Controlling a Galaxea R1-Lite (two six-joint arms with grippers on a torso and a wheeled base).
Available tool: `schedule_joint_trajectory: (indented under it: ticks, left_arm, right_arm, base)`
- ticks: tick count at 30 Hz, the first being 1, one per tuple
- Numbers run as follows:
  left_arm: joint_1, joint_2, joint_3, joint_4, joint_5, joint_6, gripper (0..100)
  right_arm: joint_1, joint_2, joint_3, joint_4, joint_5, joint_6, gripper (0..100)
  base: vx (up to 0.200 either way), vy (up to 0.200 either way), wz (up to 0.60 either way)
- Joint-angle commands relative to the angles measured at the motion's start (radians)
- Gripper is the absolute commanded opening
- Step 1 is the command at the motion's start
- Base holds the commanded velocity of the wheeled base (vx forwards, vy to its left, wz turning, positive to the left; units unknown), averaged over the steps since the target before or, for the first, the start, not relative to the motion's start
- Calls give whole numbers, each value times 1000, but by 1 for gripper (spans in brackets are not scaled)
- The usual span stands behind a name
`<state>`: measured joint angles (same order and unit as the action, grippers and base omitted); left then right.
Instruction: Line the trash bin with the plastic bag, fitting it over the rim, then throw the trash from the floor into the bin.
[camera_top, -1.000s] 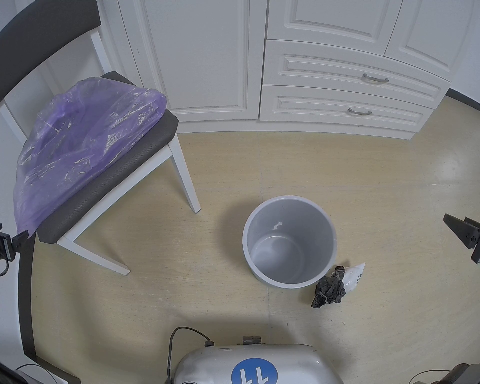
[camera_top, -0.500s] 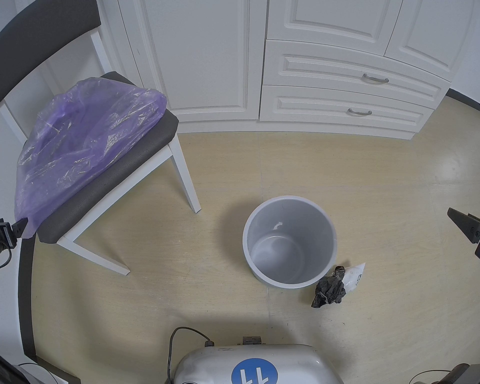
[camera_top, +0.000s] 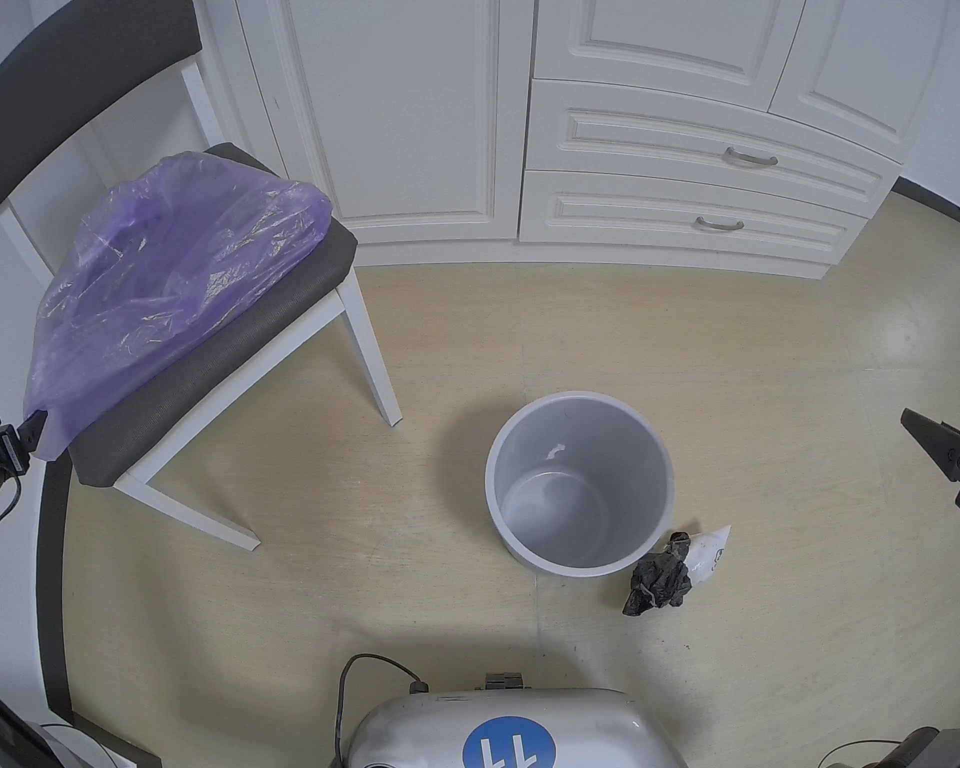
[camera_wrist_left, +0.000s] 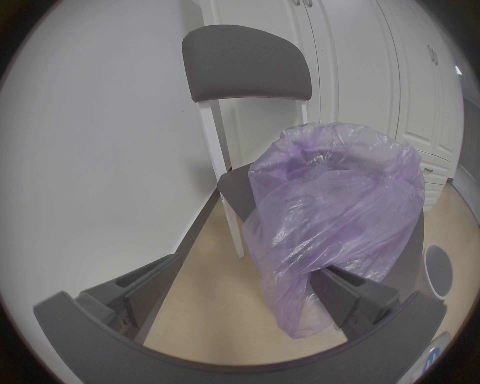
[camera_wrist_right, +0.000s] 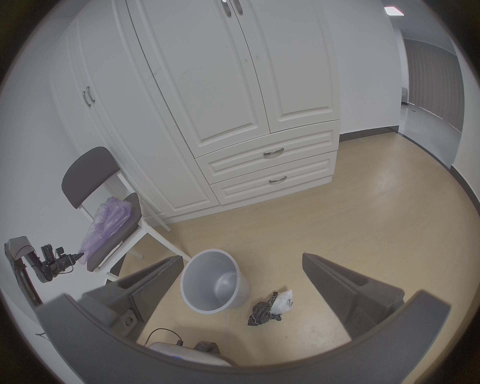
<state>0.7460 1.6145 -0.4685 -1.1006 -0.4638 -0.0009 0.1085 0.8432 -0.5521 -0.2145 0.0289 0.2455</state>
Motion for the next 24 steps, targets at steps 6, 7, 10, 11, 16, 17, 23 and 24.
schedule_joint_trajectory:
  ticks: [6, 7, 10, 11, 16, 17, 23, 24]
  left_arm:
    - [-16, 2, 60, -48, -1, -4, 0]
    - [-17, 2, 64, -51, -1, -4, 0]
    - [-33, 2, 99, -102, -1, -14, 0]
    - [-46, 2, 125, -139, -1, -33, 0]
    - [-120, 2, 215, -326, 2, -97, 0]
    - [-135, 4, 223, -351, 2, -102, 0]
    - [-295, -5, 220, -395, 99, -111, 0]
    - [-295, -5, 220, -395, 99, -111, 0]
  right_arm:
    - [3, -6, 3, 0, 3, -2, 100]
    - [3, -6, 3, 0, 3, -2, 100]
    - [5, -1, 3, 0, 6, -2, 100]
    - [5, -3, 8, 0, 6, -3, 100]
    - [7, -29, 17, 0, 9, -11, 100]
    - [7, -30, 17, 0, 9, -12, 100]
    - [13, -23, 17, 0, 8, -17, 100]
    - [13, -23, 17, 0, 8, -17, 100]
  base:
    - [0, 0, 0]
    - [0, 0, 0]
    - [0, 0, 0]
    - [0, 0, 0]
    - [0, 0, 0]
    - [0, 0, 0]
    - [0, 0, 0]
    - [0, 0, 0]
